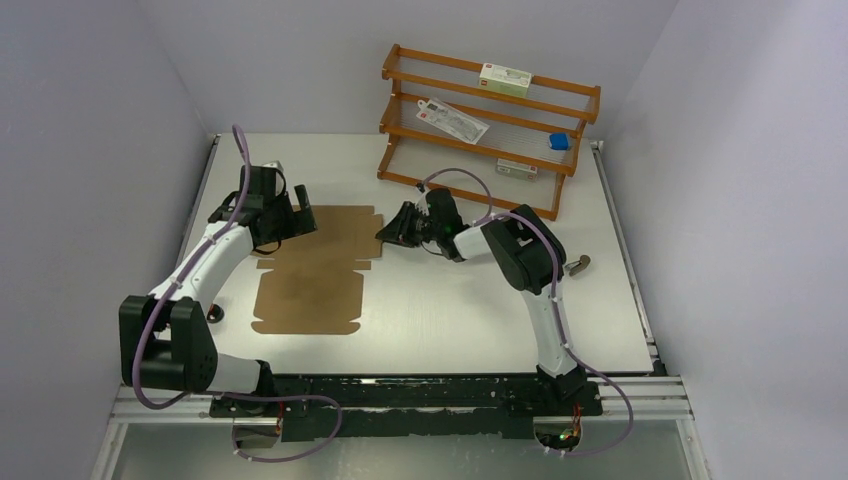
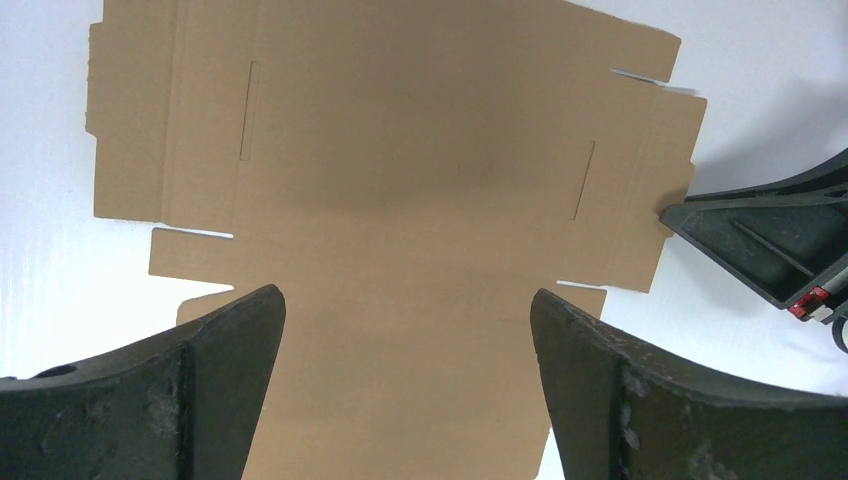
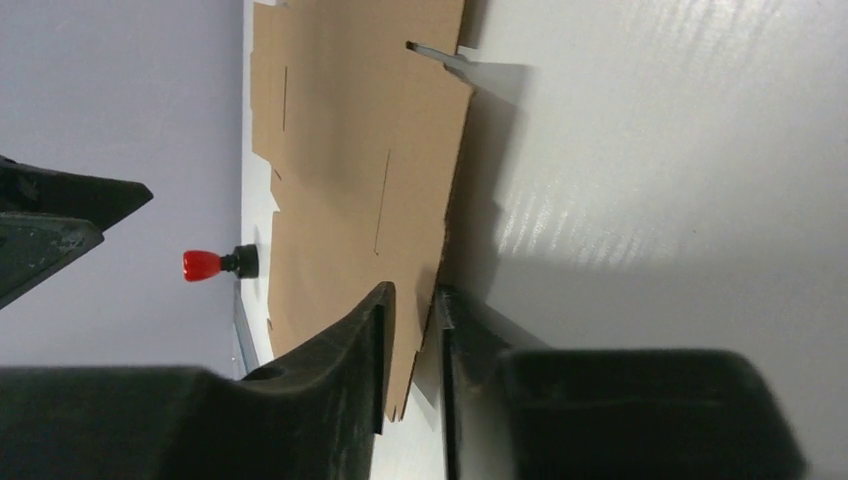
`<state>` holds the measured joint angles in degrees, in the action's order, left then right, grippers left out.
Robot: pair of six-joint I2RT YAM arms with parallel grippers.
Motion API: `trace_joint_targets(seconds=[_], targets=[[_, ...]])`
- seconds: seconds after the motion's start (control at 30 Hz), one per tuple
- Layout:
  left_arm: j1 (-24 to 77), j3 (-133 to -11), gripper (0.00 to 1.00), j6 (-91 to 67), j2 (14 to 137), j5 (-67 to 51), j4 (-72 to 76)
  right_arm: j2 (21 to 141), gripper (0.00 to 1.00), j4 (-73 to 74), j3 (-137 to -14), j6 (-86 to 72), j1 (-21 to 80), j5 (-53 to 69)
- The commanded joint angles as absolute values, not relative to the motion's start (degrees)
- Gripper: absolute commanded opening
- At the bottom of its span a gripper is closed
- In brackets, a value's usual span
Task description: Fold the paper box
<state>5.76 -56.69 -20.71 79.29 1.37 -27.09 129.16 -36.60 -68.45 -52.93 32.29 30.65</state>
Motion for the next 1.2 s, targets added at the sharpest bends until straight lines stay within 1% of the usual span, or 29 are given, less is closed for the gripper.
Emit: trace_joint_targets(seconds=[0.0, 0.23, 0.37, 0.53, 0.6, 0.8, 0.93, 1.1, 1.17], targets=[[5.4, -56.2, 0.98, -19.7, 77.8, 1.3, -25.4, 128.6, 0.21, -35.7, -67.6, -53.3, 32.4, 30.2], [5.4, -56.3, 0.98, -19.4, 77.2, 0.6, -25.2, 122.8, 0.07, -35.0, -61.6, -52.4, 27.9, 36.1], [5.3, -56.3, 0.98, -19.5, 77.5, 0.1, -24.8, 118.1, 0.04, -31.1, -57.9, -48.1, 23.7, 40.0], [5.1, -56.7, 0.98, -20.0, 78.7, -2.6, -24.5, 112.2, 0.03, -26.8, -52.0, -42.7, 18.4, 44.8], [5.1, -56.8, 0.98, -20.4, 79.1, -3.9, -24.1, 110.3, 0.03, -22.5, -50.4, -38.4, 16.2, 46.7], [4.9, -57.4, 0.98, -21.6, 82.1, -7.5, -24.0, 105.4, 0.02, -10.2, -47.9, -27.6, 10.2, 49.9], [4.9, -58.7, 0.98, -22.1, 86.0, -11.3, -24.3, 103.8, 0.03, -7.0, -46.9, -24.6, 7.8, 49.4], [4.8, -62.3, 0.93, -22.8, 91.9, -15.8, -25.1, 103.7, 0.08, -5.5, -46.7, -22.6, 7.3, 46.1], [4.8, -63.7, 0.92, -23.6, 94.3, -17.8, -24.5, 103.7, 0.12, -5.8, -46.7, -22.7, 7.2, 45.0]])
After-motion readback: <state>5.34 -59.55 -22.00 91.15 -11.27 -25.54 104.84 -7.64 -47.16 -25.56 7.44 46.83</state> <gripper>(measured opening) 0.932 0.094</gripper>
